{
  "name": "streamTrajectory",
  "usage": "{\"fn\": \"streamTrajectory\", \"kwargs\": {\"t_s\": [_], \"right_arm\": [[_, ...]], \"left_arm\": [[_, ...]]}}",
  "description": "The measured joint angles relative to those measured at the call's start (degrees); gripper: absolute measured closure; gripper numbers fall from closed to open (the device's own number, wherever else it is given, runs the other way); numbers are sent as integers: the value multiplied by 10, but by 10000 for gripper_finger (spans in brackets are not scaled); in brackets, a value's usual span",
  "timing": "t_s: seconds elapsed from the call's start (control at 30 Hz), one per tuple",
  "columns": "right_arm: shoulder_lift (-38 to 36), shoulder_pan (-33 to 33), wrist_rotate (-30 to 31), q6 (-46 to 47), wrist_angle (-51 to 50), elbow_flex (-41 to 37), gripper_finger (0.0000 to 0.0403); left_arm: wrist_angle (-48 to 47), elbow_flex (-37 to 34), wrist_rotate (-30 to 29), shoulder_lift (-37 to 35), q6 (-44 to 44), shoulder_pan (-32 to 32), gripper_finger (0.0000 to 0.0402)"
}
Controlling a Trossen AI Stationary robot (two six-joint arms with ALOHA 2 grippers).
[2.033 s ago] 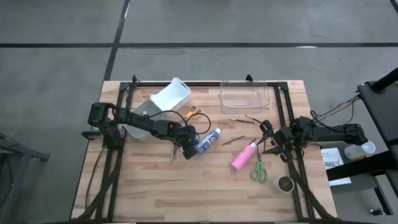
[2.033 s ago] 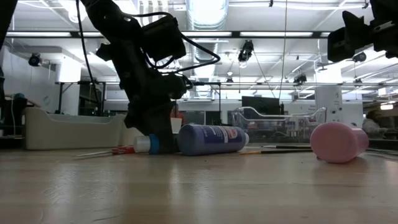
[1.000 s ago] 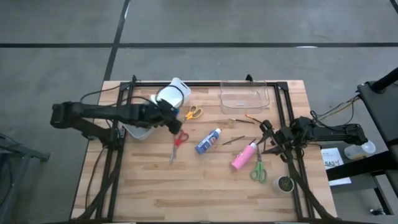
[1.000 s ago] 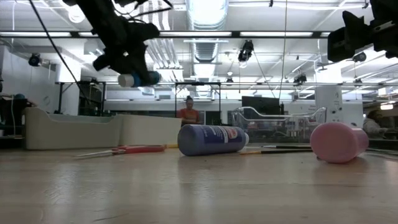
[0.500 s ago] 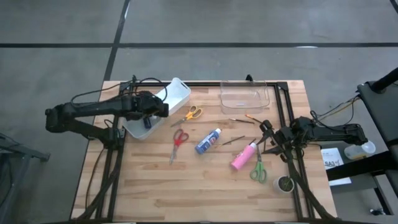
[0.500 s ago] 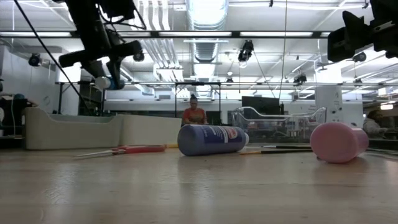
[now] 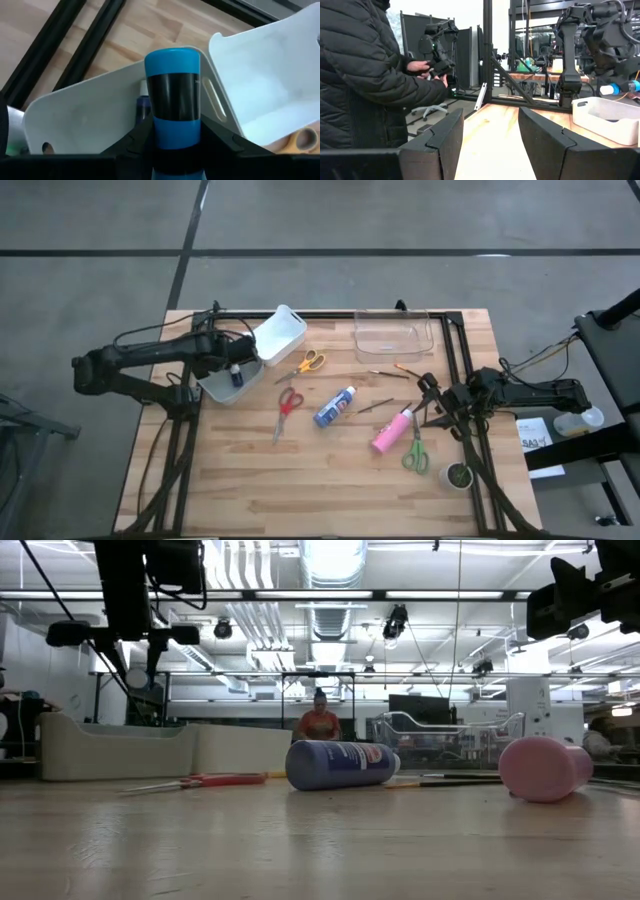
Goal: Pick & Place Paint Supplies
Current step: Put the blue black paint bottle into the gray bin
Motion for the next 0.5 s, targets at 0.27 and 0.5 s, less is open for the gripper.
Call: {"fn": "streamTrajectory", "kwargs": {"t_s": [0.27,0.5], "right_arm": [[0,0,0,0,0,0,215],[0,0,0,0,0,0,215]], "left_arm": [[72,-59,30,0,-4,12,277],[154,-121,30,0,-3,17,277]]}}
